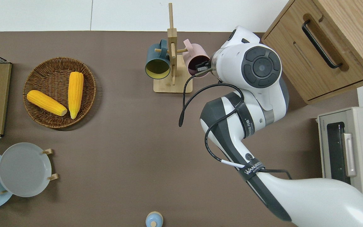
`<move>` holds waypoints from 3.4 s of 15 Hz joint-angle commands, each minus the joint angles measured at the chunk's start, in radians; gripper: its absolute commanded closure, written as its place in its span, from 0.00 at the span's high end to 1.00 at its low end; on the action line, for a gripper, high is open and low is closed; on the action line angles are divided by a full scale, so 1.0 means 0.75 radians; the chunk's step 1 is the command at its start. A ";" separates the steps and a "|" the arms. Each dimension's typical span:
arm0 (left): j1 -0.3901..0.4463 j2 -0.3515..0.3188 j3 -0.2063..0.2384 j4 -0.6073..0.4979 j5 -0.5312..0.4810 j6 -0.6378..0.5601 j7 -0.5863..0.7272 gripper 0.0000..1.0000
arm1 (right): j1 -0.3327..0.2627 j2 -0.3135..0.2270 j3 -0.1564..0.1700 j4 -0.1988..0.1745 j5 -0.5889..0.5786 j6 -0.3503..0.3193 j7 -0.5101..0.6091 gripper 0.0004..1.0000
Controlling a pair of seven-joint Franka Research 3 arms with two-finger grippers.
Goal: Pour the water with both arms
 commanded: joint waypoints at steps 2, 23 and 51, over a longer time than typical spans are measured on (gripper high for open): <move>-0.022 -0.042 -0.012 0.119 0.269 -0.144 -0.340 0.00 | -0.019 -0.090 -0.005 -0.012 -0.034 -0.121 -0.008 0.00; -0.130 -0.749 -0.208 -0.458 0.627 -0.423 -0.989 0.00 | 0.027 -0.223 0.022 -0.174 0.376 -0.894 0.452 0.00; -0.298 -1.081 -0.304 -1.111 0.413 -0.039 -0.985 0.00 | 0.422 0.135 0.020 -0.041 0.659 -0.393 1.054 0.99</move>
